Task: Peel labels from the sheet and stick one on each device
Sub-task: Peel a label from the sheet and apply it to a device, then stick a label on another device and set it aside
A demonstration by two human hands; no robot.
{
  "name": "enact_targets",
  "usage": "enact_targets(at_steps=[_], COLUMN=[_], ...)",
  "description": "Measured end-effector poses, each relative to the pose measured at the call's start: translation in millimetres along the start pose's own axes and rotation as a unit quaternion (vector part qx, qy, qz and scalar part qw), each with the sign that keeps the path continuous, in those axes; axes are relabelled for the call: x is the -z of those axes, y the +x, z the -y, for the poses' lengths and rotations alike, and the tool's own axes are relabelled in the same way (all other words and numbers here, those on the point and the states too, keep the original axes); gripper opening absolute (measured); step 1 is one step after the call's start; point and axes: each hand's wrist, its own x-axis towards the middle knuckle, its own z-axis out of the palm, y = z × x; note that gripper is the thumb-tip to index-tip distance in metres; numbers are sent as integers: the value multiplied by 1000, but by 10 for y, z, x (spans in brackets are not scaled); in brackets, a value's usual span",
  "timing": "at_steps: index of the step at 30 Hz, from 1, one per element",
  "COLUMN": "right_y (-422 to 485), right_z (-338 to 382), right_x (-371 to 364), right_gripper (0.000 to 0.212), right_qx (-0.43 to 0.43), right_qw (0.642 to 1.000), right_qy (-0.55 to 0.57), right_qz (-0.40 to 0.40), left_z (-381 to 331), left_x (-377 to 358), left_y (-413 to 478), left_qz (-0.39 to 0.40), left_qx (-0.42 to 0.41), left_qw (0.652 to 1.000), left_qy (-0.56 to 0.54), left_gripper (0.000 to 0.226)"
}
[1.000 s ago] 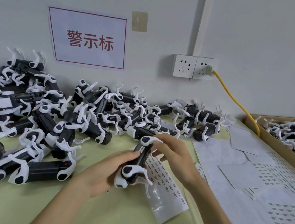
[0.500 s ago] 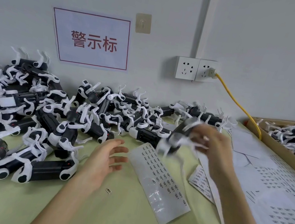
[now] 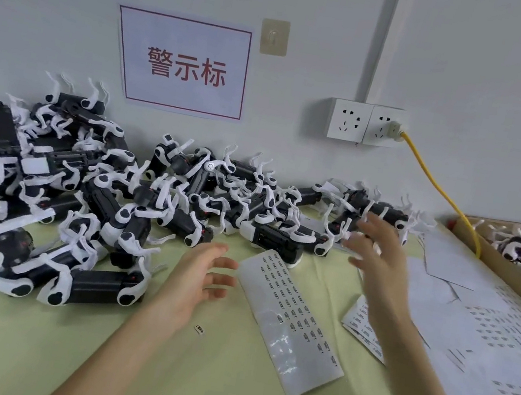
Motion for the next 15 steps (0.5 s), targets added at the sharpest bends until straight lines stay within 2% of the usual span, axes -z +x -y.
enact_targets(at_steps=[3, 6, 8, 10, 15], right_y=[-63, 13, 98, 144, 177], right_z=[-81, -115, -176, -275, -426], right_x=[-280, -462, -531, -573, -523], right_gripper=[55, 61, 68, 68, 51], right_qx=[58, 115, 122, 116, 116], right_qw=[975, 927, 884, 857, 885], right_qy=[-182, -319, -408, -460, -434], right_qz=[116, 161, 195, 203, 122], left_z=[0, 3, 0, -7, -8], left_x=[18, 21, 9, 0, -19], left_y=[0, 2, -12, -24, -56], left_qz=[4, 20, 35, 55, 100], left_qx=[-2, -7, -6, 1, 33], left_qw=[1000, 999, 999, 998, 994], left_qy=[5, 31, 41, 41, 42], left_gripper=[22, 24, 26, 26, 28])
